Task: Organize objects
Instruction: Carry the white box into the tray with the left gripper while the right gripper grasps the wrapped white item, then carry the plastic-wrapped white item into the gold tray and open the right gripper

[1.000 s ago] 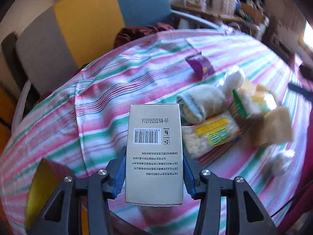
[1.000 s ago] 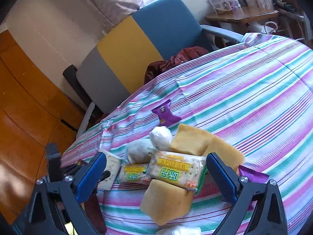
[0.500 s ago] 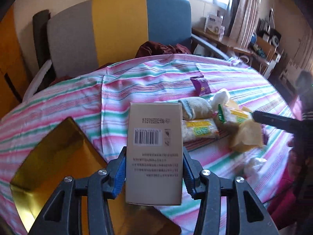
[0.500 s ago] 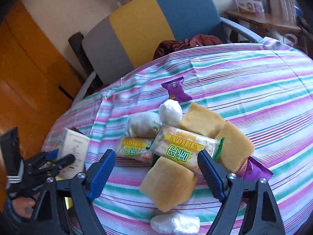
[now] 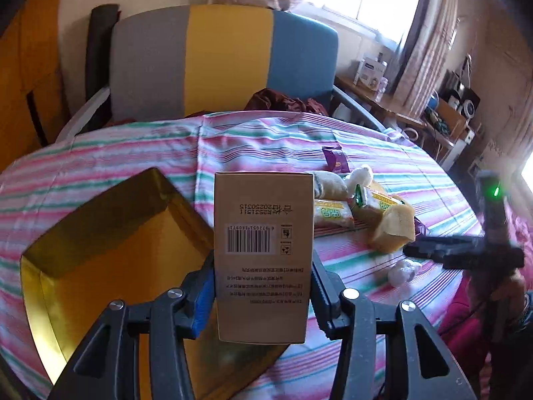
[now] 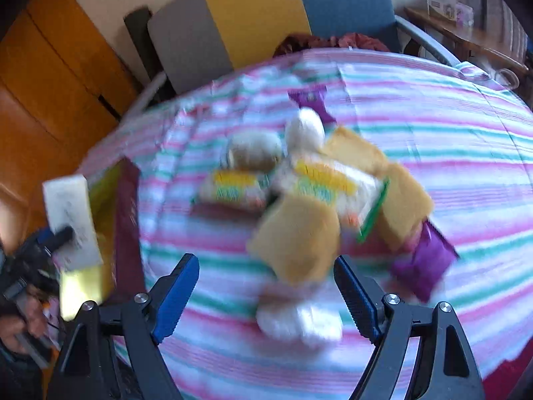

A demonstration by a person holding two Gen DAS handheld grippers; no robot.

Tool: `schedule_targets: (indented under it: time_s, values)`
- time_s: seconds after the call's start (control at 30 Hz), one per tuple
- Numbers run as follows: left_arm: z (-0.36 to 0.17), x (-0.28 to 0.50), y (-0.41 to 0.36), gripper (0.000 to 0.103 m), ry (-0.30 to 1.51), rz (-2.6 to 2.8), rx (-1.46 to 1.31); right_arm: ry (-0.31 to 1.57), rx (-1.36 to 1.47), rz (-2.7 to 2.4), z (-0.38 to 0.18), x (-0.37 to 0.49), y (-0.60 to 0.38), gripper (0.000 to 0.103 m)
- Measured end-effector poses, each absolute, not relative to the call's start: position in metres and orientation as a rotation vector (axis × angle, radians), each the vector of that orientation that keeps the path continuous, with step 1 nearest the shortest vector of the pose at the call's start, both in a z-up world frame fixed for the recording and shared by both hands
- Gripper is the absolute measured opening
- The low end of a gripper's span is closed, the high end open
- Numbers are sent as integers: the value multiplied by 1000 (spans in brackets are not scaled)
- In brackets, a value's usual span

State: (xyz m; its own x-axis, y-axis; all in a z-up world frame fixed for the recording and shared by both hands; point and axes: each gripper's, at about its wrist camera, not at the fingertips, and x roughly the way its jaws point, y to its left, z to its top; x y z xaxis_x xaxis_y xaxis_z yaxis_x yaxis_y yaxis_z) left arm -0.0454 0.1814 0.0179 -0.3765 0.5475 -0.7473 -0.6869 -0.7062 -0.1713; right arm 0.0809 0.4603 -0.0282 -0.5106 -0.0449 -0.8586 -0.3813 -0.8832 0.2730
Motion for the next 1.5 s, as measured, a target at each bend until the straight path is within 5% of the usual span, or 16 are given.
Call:
schedule_targets:
  time_s: [0.17,0.3,0.4,0.73,1.23,1.5]
  values:
    - [9,-45,148,50,135,2164,-1123,542,-1552,2409,-53,81,450,81]
    - [0,-53,110,50,72,2244,-1179,379,-1625,2369,-70,75,442,50]
    - [-9,-69,76,50,9,2350,-1252,300,-1621,2377,-72,74,438,46]
    - [-41,-142,-3,50,-195,2586,-1496,293,-1594,2410,-71,74,439,44]
    - [-62,-206,10,52,-2,2661,-1594,267,-1587,2425,-73,70,438,43]
    - [-40,-187,-2,57,-92,2650,-1532,275,-1576,2486,-68,71,432,42]
